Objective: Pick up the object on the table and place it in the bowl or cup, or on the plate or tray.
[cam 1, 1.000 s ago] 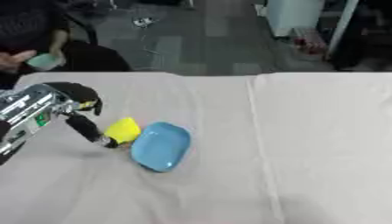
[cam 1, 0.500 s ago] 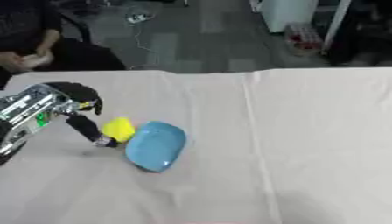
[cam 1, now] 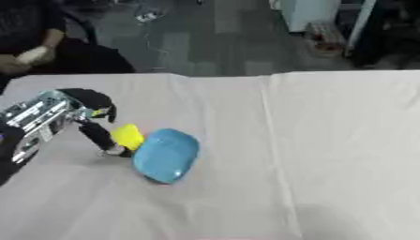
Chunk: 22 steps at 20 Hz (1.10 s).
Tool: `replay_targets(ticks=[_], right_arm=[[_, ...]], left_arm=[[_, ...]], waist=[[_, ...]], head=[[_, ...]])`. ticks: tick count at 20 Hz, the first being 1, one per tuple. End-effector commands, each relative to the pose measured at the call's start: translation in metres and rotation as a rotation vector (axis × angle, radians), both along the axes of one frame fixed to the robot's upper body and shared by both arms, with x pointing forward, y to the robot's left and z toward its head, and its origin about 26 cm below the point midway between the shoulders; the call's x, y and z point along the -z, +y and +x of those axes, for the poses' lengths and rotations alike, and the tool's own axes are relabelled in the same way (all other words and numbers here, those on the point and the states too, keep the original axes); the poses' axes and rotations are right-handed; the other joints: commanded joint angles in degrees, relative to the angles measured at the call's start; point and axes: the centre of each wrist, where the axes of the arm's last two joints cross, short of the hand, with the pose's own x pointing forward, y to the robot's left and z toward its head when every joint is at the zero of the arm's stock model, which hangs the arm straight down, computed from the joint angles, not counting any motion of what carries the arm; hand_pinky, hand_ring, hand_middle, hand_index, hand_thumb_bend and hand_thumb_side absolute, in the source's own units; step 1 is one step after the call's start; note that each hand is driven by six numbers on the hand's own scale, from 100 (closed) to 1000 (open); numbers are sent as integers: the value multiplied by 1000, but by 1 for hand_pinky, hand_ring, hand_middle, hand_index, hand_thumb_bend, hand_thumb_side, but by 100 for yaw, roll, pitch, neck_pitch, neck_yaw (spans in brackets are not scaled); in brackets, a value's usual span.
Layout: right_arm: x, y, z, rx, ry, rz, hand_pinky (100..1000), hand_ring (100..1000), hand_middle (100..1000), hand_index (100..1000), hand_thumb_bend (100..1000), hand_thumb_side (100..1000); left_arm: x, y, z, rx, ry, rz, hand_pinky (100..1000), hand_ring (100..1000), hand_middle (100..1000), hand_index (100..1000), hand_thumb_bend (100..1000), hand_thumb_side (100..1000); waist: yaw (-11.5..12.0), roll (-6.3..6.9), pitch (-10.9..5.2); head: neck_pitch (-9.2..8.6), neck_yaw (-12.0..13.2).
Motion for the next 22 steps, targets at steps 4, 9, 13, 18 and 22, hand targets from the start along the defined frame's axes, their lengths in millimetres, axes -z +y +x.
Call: replay_targets(ticks=[4, 9, 13, 18, 22], right_arm=[[-20, 2, 8, -35, -38, -26, 145, 412, 464, 136, 100, 989], [-28, 3, 12, -51, -51, -22, 143, 411, 465, 136, 100, 989], [-29, 2, 12, -55, -51, -22, 144, 411, 464, 136, 100, 988], [-26, -2, 10, -50, -46, -26, 146, 412, 464, 137, 100, 986], [-23, -5, 8, -38, -37, -27, 146, 412, 463, 137, 100, 985]], left_arm=[[-9, 16, 5, -13, -116, 84, 804, 841, 809, 804, 617, 794], [-9, 24, 6, -35, -145, 89, 796, 832, 808, 806, 516, 771], [-9, 25, 6, -43, -152, 72, 637, 673, 688, 760, 250, 766], [-12, 25, 4, -55, -183, -3, 301, 337, 425, 563, 100, 893], [-15, 24, 2, -66, -200, -58, 100, 100, 117, 408, 100, 813]], waist=[[-159, 33, 144], [-227, 75, 275], [-221, 71, 273], [-178, 57, 217], [-125, 44, 169]], head=[[-240, 432], [-317, 616], [-298, 650], [-239, 658], [-157, 660]])
